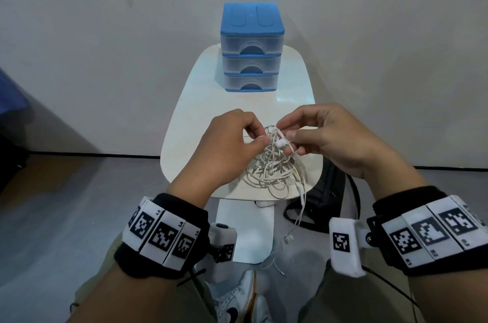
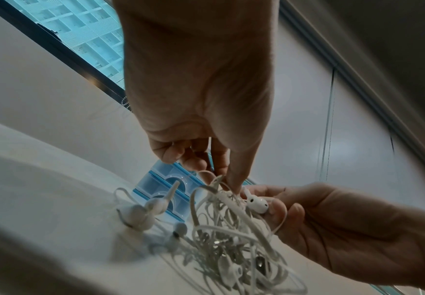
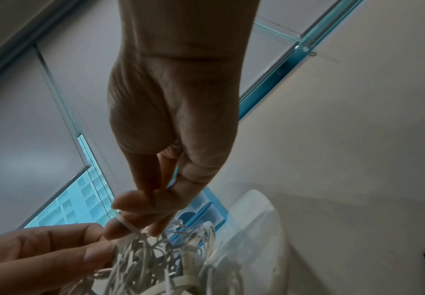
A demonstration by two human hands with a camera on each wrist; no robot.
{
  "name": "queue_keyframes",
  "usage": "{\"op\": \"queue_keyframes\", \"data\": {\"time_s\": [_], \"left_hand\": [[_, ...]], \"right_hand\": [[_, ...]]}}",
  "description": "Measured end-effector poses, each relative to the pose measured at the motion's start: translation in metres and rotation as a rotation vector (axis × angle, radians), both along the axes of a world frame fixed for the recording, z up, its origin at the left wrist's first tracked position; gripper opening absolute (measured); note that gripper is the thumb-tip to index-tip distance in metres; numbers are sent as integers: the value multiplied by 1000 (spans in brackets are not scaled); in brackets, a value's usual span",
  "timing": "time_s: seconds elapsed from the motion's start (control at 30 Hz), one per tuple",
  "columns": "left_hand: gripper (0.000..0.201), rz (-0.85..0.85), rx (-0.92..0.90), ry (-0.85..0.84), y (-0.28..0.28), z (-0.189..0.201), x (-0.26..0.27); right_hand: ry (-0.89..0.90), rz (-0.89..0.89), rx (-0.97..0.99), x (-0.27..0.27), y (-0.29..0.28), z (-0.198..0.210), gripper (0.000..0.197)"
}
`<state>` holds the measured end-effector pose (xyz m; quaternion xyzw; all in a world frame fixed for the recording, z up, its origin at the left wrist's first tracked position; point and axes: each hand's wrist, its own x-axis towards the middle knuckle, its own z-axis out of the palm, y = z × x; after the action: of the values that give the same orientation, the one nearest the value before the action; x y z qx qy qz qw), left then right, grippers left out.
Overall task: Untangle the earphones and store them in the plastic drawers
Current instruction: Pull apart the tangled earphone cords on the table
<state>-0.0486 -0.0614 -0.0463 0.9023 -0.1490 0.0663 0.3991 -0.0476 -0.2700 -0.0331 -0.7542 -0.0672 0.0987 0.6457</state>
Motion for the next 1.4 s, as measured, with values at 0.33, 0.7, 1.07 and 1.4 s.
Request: {"op": "queue_keyframes", "data": {"time_s": [0.33,0.7,1.07,1.4], "left_hand": [[12,3,131,32,-11,1,0],[11,82,99,28,-12,-2,-1],[14,122,-21,107,-11,2,1],[15,78,-109,153,-5,0,1]], "right_hand": [[-149,-37,-281,-3,10,-9,27],[-266,-45,-530,-9,15,-16,41],[-494,-201,-612,-5,18,-8,18],[-354,-104,-355,-6,11,-4,32]]}}
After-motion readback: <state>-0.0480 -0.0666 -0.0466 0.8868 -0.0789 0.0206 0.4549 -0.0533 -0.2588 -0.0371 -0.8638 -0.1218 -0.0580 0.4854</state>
